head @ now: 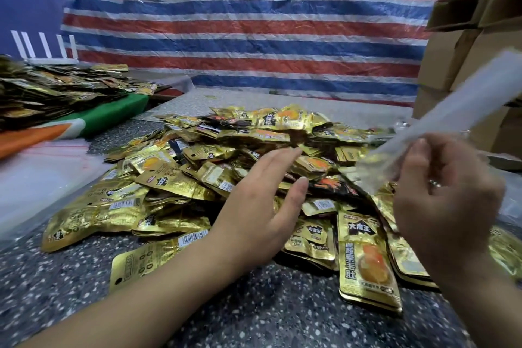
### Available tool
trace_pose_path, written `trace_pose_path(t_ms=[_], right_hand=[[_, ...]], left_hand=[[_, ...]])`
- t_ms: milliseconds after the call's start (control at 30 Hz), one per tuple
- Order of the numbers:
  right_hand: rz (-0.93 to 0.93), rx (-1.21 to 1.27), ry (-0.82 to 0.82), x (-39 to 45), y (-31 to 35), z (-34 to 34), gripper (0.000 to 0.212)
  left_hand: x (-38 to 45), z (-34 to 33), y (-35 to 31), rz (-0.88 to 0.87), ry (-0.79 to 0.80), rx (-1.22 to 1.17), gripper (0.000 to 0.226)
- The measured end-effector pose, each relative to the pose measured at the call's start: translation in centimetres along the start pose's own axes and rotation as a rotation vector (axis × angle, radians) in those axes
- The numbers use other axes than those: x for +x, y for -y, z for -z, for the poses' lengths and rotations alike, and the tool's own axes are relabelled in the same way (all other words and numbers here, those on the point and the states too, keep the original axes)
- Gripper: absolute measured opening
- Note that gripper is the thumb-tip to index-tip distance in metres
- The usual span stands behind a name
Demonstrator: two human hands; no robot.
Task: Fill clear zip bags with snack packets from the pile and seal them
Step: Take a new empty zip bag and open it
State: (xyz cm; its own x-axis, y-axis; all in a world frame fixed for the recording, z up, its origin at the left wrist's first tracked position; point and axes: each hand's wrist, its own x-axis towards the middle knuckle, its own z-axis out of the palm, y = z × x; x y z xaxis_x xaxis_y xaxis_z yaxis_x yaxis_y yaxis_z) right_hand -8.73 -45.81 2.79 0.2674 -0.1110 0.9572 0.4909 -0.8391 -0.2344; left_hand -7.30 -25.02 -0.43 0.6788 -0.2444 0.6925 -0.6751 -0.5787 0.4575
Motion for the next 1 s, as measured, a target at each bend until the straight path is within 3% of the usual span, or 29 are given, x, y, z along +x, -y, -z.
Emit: trace_pose_path(t_ms=[67, 133, 233, 400, 567, 833, 1000], right_hand=[[0.069, -0.028, 0.244, -0.3, -0.1, -0.5, 0.022], [0.003, 0.087, 0.549, -1.0, 0.4, -1.2, 0.025], [-0.105, 0.288, 0.785, -2.0, 1.2, -1.7, 0.023], [-0.225, 0.499, 0.806, -2.2, 1.6, -1.6, 0.020], [-0.274, 0.549, 0.782, -2.3, 1.9, -1.8, 0.013], [-0.059, 0.383, 0.786, -2.9, 1.7, -2.2, 0.014], [-0.167, 0.466, 0.863, -2.9, 1.4, -2.1, 0.013]], left_hand=[[0.0, 0.0, -0.2, -0.069, -0.040, -0.063, 0.036], [-0.1, -0.2, -0.4, -0.061, -0.025, -0.159, 0.026], [-0.2, -0.7, -0.4, -0.015, 0.069, -0.223, 0.024], [-0.2, -1.0, -0.4, 0.047, 0.105, -0.319, 0.027], [-0.1, -0.7, -0.5, 0.096, 0.097, -0.386, 0.027], [-0.2, -0.1, 0.0, 0.232, 0.242, -0.352, 0.033], [-0.3, 0.3, -0.3, 0.264, 0.352, -0.552, 0.023]])
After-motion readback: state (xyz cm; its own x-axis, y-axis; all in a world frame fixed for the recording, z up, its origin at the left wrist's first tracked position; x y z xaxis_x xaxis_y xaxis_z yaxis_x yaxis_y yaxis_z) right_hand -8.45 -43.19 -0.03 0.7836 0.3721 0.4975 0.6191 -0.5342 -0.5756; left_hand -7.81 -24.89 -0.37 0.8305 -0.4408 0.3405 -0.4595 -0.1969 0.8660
